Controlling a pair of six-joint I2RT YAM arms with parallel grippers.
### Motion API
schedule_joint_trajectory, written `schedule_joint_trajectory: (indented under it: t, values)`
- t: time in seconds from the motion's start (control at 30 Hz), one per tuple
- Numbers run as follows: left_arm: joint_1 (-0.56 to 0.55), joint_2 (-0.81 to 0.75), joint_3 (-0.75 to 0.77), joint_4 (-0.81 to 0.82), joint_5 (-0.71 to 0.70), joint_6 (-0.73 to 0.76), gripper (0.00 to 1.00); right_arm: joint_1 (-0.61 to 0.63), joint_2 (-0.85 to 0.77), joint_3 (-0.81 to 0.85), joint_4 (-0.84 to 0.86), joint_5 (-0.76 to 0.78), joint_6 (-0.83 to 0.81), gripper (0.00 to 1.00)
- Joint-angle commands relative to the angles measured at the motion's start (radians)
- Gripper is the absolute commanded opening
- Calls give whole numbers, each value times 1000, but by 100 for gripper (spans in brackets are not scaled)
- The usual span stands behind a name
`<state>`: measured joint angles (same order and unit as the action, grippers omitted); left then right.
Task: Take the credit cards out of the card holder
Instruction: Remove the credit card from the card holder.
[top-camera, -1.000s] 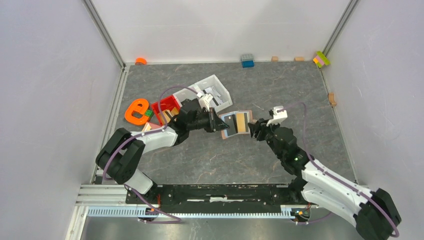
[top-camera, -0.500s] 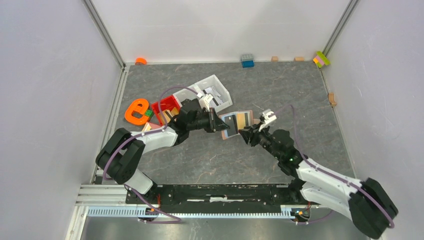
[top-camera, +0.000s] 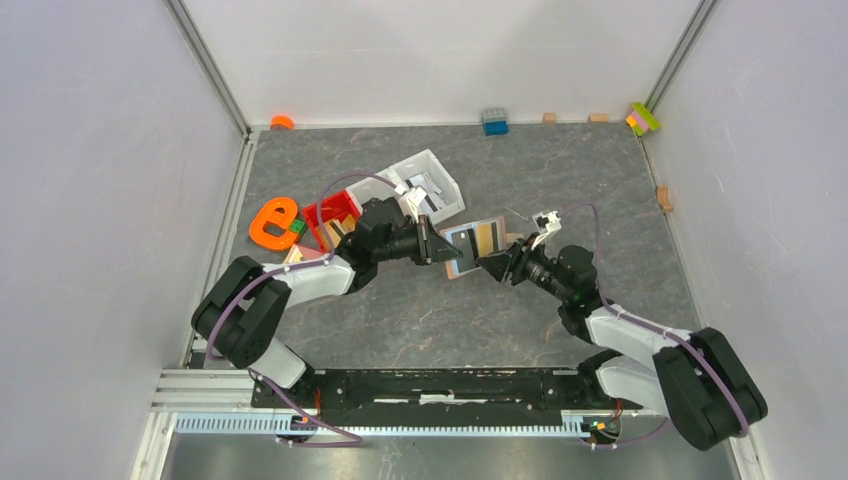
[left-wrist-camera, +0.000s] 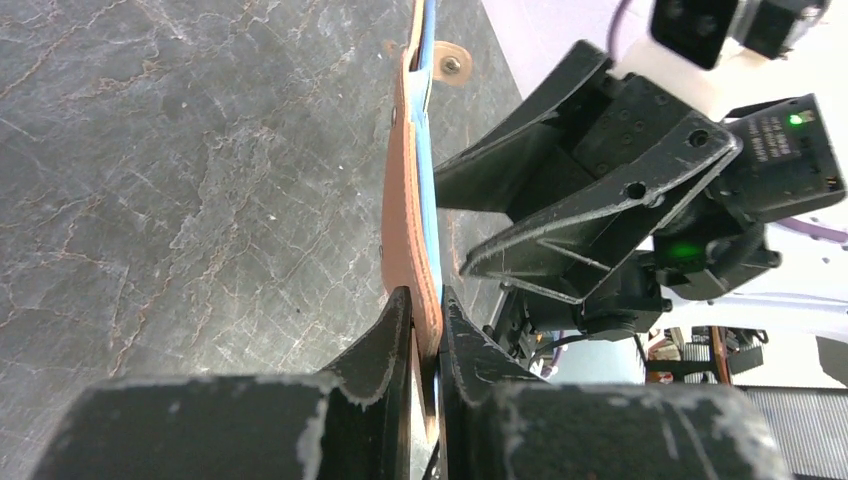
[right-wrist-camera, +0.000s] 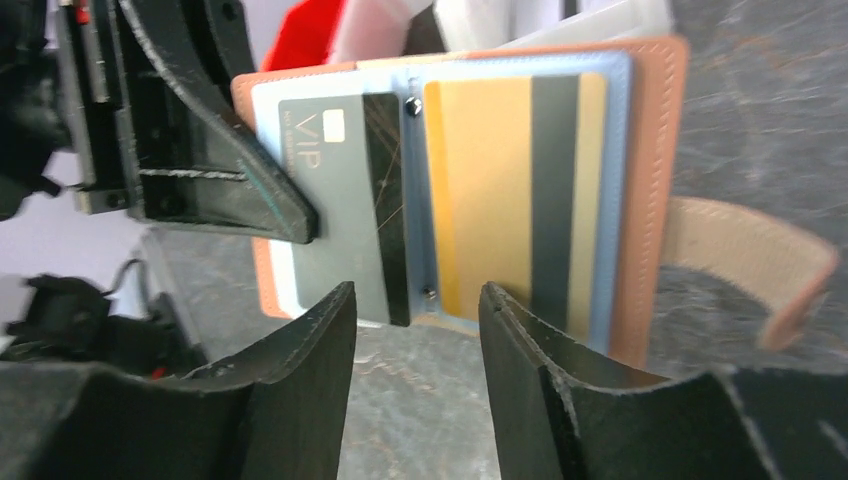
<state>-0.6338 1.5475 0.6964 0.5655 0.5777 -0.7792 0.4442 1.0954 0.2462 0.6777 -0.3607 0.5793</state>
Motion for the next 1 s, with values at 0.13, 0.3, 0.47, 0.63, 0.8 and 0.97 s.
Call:
schedule_joint_trajectory:
  t: [0.13,0.3,0.47,0.63,0.8,0.97]
  values:
    - [2,-9,2,154,87,-67,7,-79,159,-89,550,-308,325,56]
    - [0,17,-1,230,127,-115,7,-102,202,-114,694,-341,411,49]
    - [-2,20,0,230,125,-112,7,-114,204,-137,796,-348,453,36]
    - [-3,21,1,228,125,-112,7,-122,184,-156,833,-344,461,33]
    - [-8,22,6,233,133,-109,7,-130,157,-171,853,-332,462,26]
    - [-16,36,13,251,156,-115,7,-140,127,-191,882,-320,467,19]
